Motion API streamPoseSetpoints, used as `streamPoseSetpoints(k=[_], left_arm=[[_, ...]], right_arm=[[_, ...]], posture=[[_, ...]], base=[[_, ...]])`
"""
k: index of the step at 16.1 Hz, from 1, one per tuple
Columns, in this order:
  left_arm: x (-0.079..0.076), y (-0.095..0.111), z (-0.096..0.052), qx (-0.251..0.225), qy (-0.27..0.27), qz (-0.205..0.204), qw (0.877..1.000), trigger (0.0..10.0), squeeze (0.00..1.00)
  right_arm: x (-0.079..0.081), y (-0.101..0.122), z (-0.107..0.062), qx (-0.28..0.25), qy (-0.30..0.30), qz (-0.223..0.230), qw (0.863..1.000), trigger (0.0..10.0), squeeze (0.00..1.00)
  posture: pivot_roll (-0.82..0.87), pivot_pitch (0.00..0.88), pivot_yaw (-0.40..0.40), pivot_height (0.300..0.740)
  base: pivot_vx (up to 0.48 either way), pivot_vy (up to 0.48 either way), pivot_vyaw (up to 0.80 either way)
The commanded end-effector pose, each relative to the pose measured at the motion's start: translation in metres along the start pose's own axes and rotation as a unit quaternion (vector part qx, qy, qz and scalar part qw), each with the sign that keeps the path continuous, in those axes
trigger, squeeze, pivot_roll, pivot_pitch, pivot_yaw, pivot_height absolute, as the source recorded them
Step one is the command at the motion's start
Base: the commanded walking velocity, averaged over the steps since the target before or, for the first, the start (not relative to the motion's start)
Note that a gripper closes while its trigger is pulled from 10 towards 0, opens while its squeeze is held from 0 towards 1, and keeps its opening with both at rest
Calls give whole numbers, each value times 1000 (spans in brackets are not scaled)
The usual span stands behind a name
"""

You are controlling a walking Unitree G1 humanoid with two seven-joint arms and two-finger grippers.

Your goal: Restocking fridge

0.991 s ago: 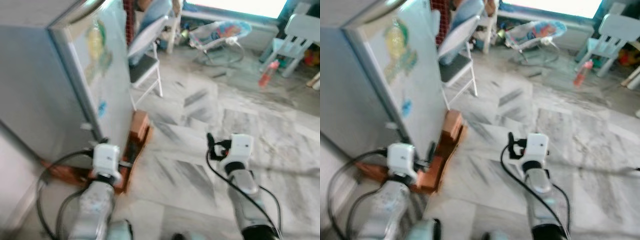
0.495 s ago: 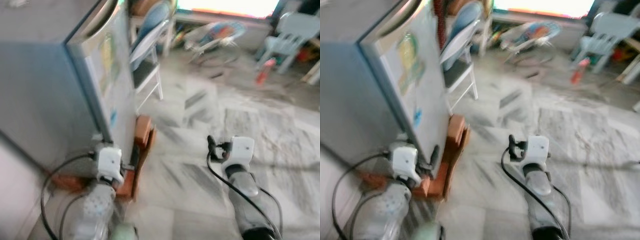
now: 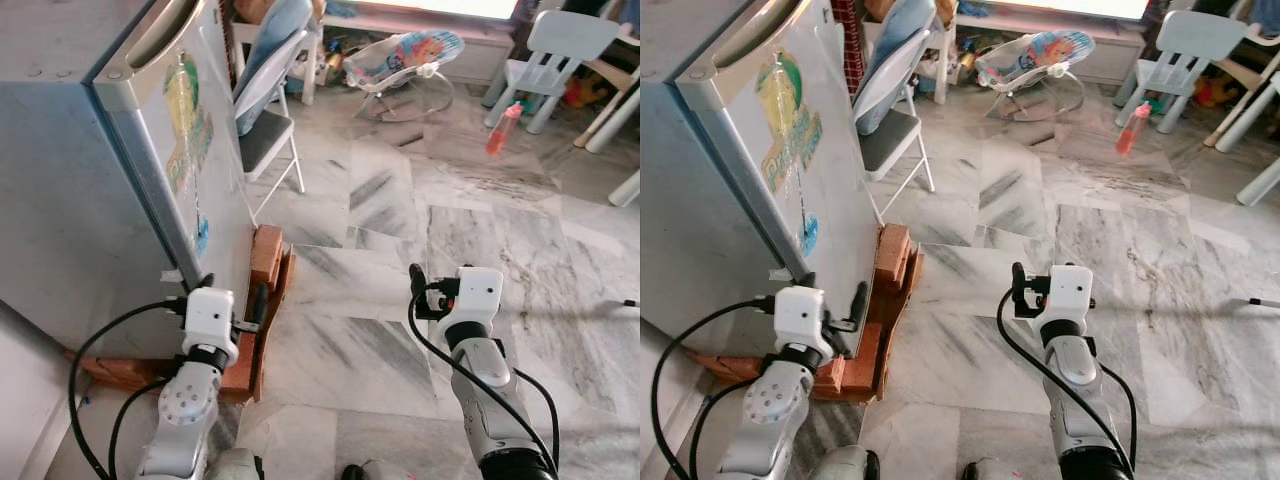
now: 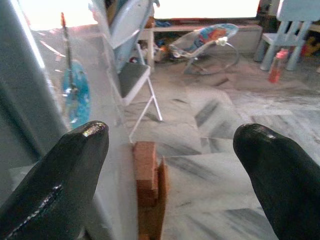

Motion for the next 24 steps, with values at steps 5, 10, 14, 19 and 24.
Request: streamPoseSetpoints(k=[5,10,14,19,24], left_arm=[[25,6,25,-4,53,12,999,10000,0],[59,15,53,-6,116,40,992,10000,0],[67,14,60,0,126,51,991,10000,0],[73,10,62,3,153,55,987,10000,0],[72,3,56,6,154,46,987,10000,0]], right_arm=[[2,-9,-15,19,23,-17,999,10000,0],[-1,-17,-36,39,41,-25,998,10000,0],[-5,-15,-35,41,34,-26,998,10000,0],[0,-14,-34,43,39,-22,998,10000,0],[-2,-13,-33,45,36,-22,998,10000,0]], posture=[[120,112,-91,740],[76,127,-100,740],[58,127,-94,740],[62,126,-96,740],[63,127,-93,740]], base=[[0,0,0],[0,0,0],[0,0,0],[0,0,0],[0,0,0]])
Point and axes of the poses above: a point about 5 cm out from each wrist's last joint towards the gripper, its own z axis pointing out of the wrist towards the gripper, its own y axis along the axis of the wrist's last joint, x = y × z, the point moved 4 cm from there along z, pointing out of the wrist towards the gripper, and after that the axes turned 2 degrees about -z, right-handed, at the moved point
